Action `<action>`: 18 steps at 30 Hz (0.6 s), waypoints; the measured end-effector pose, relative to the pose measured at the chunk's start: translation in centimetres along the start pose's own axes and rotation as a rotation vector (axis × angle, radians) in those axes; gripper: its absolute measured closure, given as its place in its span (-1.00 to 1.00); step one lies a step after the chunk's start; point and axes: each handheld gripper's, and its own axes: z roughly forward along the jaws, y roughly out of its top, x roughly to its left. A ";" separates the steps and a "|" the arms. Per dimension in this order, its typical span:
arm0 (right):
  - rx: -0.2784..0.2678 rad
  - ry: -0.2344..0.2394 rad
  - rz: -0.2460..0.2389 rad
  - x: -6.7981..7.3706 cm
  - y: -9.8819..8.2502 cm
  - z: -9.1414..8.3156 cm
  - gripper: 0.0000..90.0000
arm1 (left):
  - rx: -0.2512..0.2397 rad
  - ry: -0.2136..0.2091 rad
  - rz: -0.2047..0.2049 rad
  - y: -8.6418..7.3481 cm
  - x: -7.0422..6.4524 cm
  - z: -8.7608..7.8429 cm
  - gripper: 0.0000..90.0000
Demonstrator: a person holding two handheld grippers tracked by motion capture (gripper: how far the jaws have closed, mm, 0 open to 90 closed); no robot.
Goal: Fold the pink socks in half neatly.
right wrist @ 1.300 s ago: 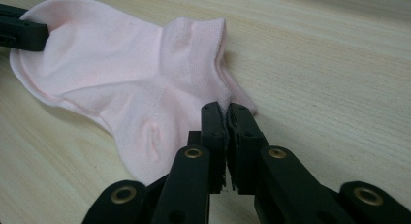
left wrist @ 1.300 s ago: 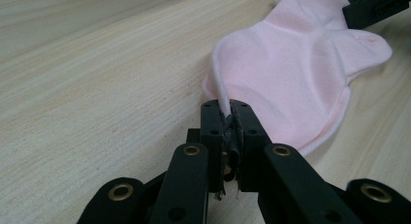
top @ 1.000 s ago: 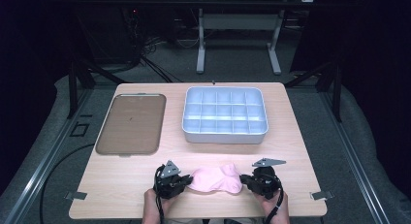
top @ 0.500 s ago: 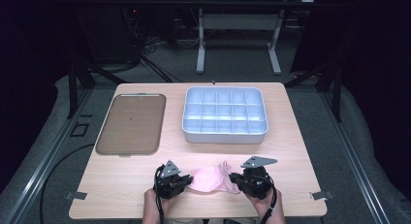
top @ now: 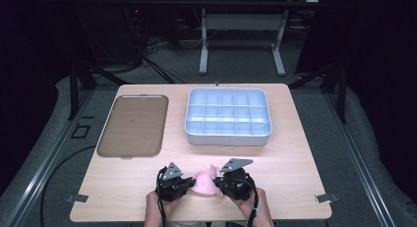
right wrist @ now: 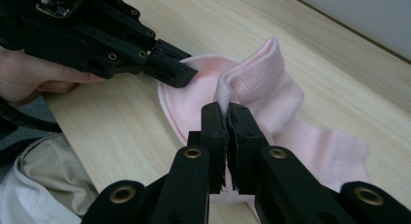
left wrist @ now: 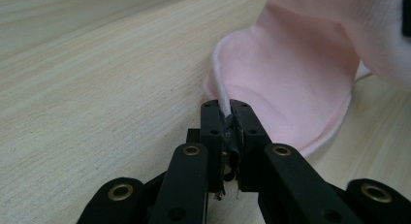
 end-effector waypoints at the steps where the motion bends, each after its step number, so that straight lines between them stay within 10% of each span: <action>1: 0.007 0.006 -0.005 0.1 0.1 0.2 0.92 | 0.002 -0.002 -0.003 0.0 0.0 0.0 0.88; 18: 0.035 0.073 -0.045 1.5 1.6 3.7 0.91 | 0.004 -0.002 -0.001 0.0 0.0 0.0 0.88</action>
